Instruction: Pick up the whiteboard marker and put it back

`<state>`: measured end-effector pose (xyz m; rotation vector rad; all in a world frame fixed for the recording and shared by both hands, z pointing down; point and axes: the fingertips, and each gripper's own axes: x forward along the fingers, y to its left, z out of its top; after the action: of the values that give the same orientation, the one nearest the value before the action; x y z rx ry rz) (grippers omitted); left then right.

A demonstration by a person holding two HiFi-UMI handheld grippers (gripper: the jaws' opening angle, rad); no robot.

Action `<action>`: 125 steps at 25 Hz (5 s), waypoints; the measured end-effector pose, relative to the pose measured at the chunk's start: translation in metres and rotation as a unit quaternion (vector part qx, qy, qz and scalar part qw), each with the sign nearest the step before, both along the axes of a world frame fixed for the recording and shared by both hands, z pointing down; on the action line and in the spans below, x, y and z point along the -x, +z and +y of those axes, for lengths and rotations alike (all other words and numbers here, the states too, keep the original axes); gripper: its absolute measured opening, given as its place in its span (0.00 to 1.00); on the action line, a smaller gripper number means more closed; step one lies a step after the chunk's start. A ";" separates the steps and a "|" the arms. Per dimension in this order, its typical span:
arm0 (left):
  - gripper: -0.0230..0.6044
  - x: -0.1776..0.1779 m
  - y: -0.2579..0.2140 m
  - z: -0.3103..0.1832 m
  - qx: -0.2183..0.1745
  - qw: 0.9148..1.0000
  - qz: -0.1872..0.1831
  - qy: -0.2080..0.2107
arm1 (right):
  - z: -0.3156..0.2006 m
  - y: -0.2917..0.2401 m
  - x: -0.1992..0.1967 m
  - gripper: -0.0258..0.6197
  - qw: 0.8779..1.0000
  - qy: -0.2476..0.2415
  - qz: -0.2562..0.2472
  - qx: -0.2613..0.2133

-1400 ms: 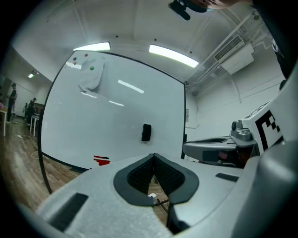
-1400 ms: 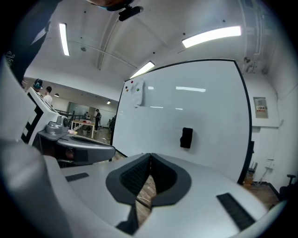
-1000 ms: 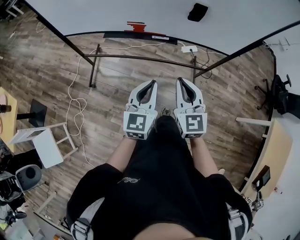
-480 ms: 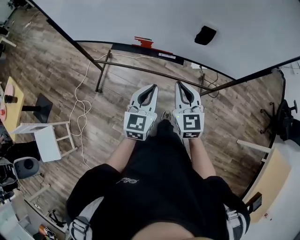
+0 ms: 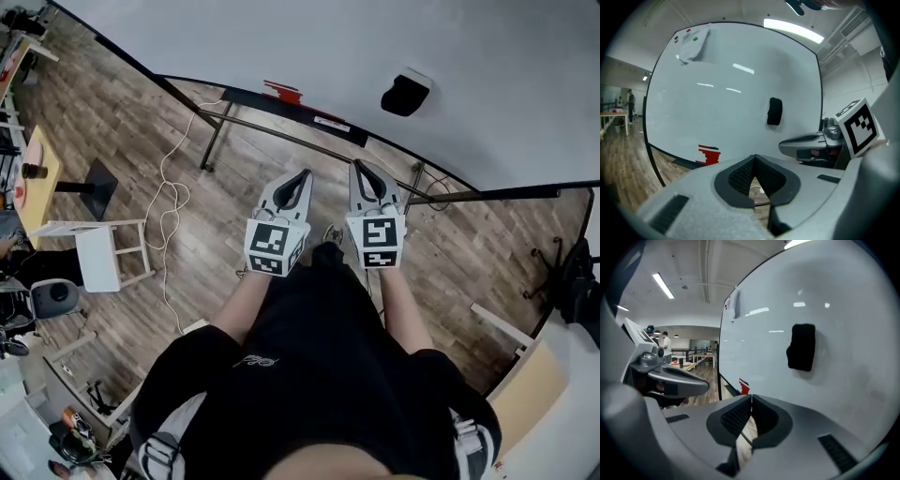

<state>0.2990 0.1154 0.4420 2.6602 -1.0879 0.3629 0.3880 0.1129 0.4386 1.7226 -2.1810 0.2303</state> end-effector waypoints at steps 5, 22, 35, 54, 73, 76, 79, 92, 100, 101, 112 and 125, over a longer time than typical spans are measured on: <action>0.05 0.009 0.027 -0.002 0.031 0.999 -0.021 -0.039 | -0.016 0.038 -0.009 0.04 0.995 -0.035 0.073 0.050; 0.05 0.057 0.083 -0.073 0.088 0.992 -0.015 -0.084 | -0.104 0.126 -0.002 0.05 0.924 -0.099 0.324 0.177; 0.05 0.112 0.115 -0.097 0.121 0.983 0.002 -0.141 | -0.139 0.203 -0.004 0.19 0.865 -0.120 0.415 0.256; 0.05 0.122 0.114 -0.093 0.120 0.983 -0.025 -0.140 | -0.148 0.221 -0.016 0.16 0.836 -0.125 0.451 0.285; 0.05 0.109 0.115 -0.061 0.120 0.984 -0.053 -0.122 | -0.144 0.215 -0.011 0.12 0.856 -0.123 0.423 0.271; 0.05 0.105 0.115 -0.059 0.121 0.984 -0.057 -0.115 | -0.144 0.216 -0.011 0.12 0.856 -0.125 0.423 0.271; 0.05 0.101 0.114 -0.055 0.121 0.985 -0.063 -0.108 | -0.143 0.216 -0.012 0.12 0.853 -0.126 0.429 0.269; 0.05 0.090 0.108 -0.056 0.112 0.986 -0.078 -0.093 | -0.139 0.193 0.003 0.12 0.899 -0.141 0.370 0.190; 0.05 0.064 0.097 -0.071 0.094 0.990 -0.066 -0.077 | -0.119 0.140 0.019 0.12 0.956 -0.125 0.247 0.098; 0.05 0.060 0.094 -0.073 0.090 0.991 -0.065 -0.073 | -0.115 0.130 0.019 0.12 0.964 -0.120 0.219 0.086; 0.05 0.002 0.036 -0.105 0.010 0.999 -0.019 -0.029 | -0.082 0.026 -0.004 0.12 0.994 -0.088 -0.036 -0.050; 0.05 -0.019 -0.001 -0.074 -0.046 0.998 -0.006 -0.052 | -0.049 -0.025 -0.010 0.12 0.981 -0.115 -0.071 -0.137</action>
<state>0.3183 0.0415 0.4408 2.6694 -1.2702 0.3154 0.3985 0.0642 0.4133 1.6090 -2.5959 -0.0071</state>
